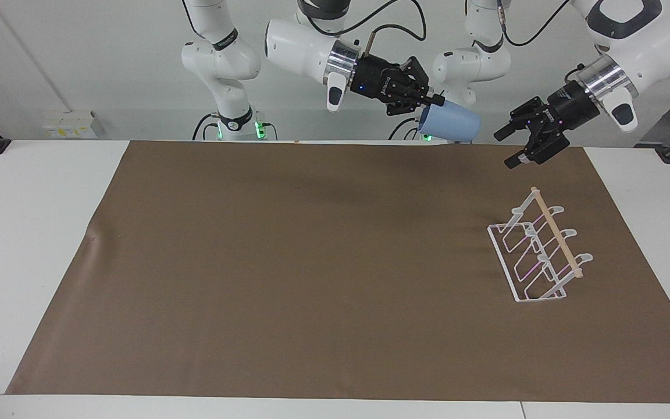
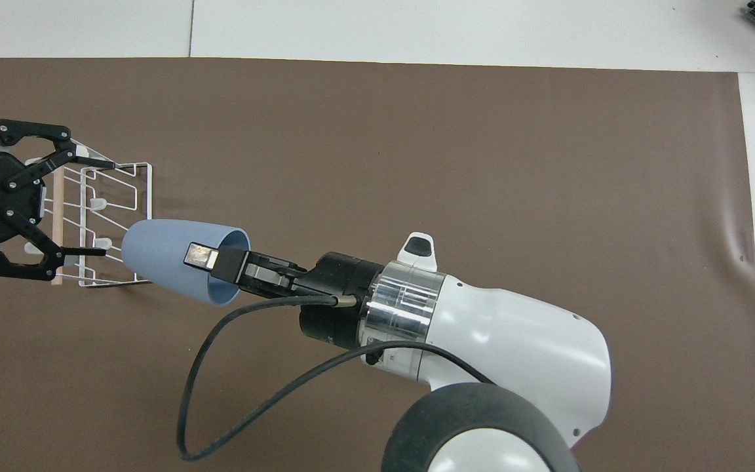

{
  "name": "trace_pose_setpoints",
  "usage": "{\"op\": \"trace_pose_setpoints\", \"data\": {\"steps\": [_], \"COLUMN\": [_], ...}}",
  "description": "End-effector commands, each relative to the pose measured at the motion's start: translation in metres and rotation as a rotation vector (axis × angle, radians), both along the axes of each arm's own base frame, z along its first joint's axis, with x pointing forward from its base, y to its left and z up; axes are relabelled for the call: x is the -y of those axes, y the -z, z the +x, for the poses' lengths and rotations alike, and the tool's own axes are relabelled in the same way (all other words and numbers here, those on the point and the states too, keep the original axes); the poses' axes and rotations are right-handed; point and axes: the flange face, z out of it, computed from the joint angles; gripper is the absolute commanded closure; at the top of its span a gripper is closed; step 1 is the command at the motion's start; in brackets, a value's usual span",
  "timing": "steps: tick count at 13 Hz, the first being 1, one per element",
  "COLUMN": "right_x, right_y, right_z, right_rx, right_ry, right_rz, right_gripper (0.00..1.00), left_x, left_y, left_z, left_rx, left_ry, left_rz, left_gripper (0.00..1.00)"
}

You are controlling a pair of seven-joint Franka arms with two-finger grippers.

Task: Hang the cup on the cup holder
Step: 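Hold the cup with the right gripper while the left gripper grasps its base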

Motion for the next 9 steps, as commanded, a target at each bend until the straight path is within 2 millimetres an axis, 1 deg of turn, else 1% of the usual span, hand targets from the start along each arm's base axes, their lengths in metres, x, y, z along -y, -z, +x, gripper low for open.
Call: {"op": "trace_pose_setpoints", "data": {"steps": [1, 2, 4, 5, 7, 9], "right_x": [0.000, 0.001, 0.001, 0.001, 0.001, 0.001], "right_y": [0.003, 0.007, 0.007, 0.007, 0.007, 0.007], "right_z": [-0.002, -0.003, -0.004, -0.004, -0.004, -0.004], "right_rx": [-0.025, -0.028, -0.028, -0.028, -0.028, -0.026], "right_ry": [0.022, 0.023, 0.023, 0.023, 0.023, 0.022], "right_rz": [0.012, 0.004, 0.002, 0.002, 0.002, 0.000], "right_gripper": [1.00, 1.00, 1.00, 1.00, 1.00, 1.00], "left_x": [0.003, 0.004, 0.006, 0.007, 0.017, 0.032], "left_y": [-0.003, -0.002, -0.002, -0.008, -0.008, -0.006], "left_z": [-0.019, -0.021, -0.023, -0.026, -0.029, -0.033], "left_rx": [-0.053, -0.065, -0.076, -0.074, -0.095, -0.127], "left_ry": [0.020, 0.033, 0.040, 0.031, 0.026, 0.019], "left_rz": [-0.023, -0.024, -0.030, -0.039, -0.037, -0.032], "left_gripper": [0.00, 0.00, 0.00, 0.00, 0.00, 0.00]}}
